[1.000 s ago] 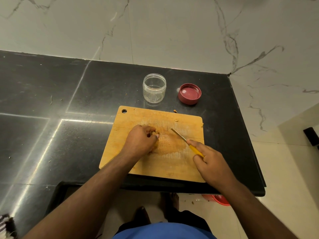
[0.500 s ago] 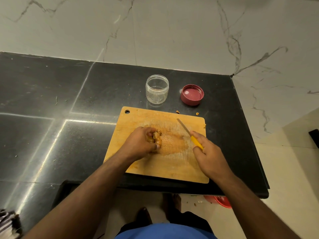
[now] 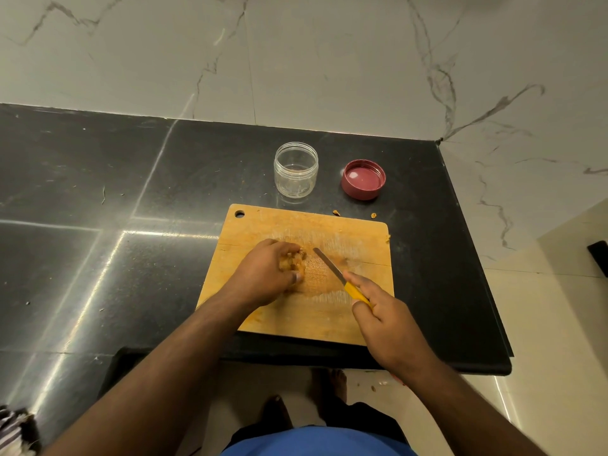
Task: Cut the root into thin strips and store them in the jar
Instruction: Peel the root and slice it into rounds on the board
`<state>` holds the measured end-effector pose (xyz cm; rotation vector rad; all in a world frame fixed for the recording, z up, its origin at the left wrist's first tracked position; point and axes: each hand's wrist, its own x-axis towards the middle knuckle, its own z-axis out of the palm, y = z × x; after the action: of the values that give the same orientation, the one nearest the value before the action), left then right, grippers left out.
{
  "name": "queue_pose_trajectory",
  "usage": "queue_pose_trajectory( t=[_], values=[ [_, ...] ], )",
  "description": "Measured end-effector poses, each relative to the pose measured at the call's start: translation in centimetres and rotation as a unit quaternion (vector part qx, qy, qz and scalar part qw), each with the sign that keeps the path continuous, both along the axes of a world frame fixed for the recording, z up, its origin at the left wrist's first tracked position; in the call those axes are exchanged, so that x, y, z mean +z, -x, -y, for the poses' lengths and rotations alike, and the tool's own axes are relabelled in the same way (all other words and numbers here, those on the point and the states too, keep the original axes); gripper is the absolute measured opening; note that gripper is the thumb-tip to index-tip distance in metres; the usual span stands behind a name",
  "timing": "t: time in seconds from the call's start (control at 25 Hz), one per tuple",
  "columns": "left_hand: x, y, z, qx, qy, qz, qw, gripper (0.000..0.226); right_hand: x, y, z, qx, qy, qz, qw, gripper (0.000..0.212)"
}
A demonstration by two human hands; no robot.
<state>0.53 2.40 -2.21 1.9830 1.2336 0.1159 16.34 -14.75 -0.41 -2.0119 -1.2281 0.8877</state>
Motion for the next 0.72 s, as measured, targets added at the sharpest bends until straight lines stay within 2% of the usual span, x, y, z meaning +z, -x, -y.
queue_pose_trajectory(
  t=[0.72],
  values=[
    [-0.4,0.8,0.4,0.042,-0.004,0.021,0.999,0.050,0.3,3.9,0.2,0.091,0.022,0.114,0.989,0.055]
  ],
)
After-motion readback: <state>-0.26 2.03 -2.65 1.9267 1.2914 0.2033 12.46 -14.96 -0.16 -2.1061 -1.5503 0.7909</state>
